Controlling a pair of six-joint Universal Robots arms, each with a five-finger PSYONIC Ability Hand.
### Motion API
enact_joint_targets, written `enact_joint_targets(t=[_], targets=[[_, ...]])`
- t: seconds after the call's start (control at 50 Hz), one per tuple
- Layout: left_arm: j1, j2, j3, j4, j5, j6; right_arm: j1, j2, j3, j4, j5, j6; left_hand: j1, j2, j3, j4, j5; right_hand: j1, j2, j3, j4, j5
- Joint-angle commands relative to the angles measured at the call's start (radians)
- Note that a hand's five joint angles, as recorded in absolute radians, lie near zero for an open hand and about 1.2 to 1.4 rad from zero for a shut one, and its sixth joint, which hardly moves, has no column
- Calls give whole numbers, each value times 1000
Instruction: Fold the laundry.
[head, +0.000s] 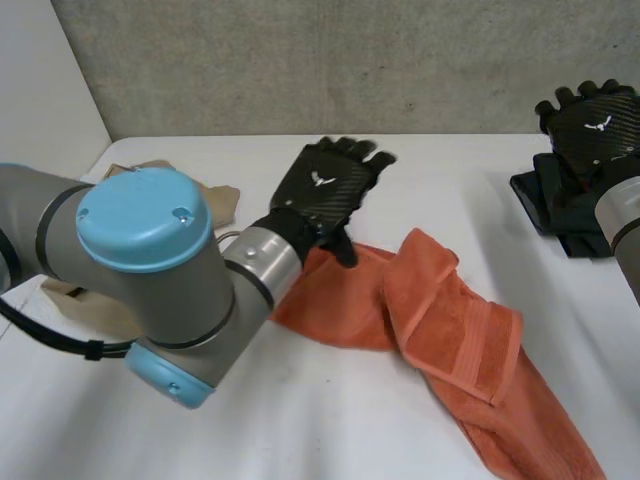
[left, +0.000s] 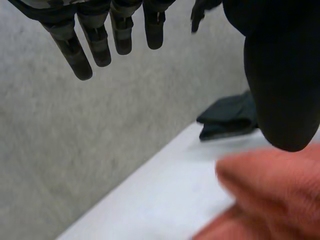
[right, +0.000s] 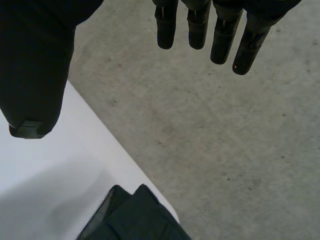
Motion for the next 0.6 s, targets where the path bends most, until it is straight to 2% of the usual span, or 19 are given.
enact_joint_targets(t=[0.02,0.1,0.22,0.28,0.42,0.5,0.6], targets=[[60,39,-75,-37,-4,3,2,1,-48,194,-122,-8,-12,-28,-38,-28,-45,-28,-49,-40,-62,-58],[65,47,-99,-49,-5,1,2,2,-59,305,-183,-2,-2,-19,-28,-18,-36,-28,-49,-40,-62,-58],[72,25,-102,-121,-4,6,13,11,-64,528,-203,3,33,17,7,17,-1,-28,-49,-40,-62,-58],[75,-4,-91,-172,-8,21,17,19,-59,578,-211,11,45,28,19,29,11,-28,-49,-40,-62,-58],[103,-105,-45,-203,-18,79,108,31,5,405,-211,135,65,49,39,49,32,-28,-49,-40,-62,-58],[111,-151,-17,-235,-96,90,134,74,41,320,-215,146,162,146,136,146,128,-28,-49,-40,-62,-58],[112,-185,9,-238,-149,89,155,122,77,242,-222,141,162,146,136,146,129,-28,-49,-40,-62,-58]])
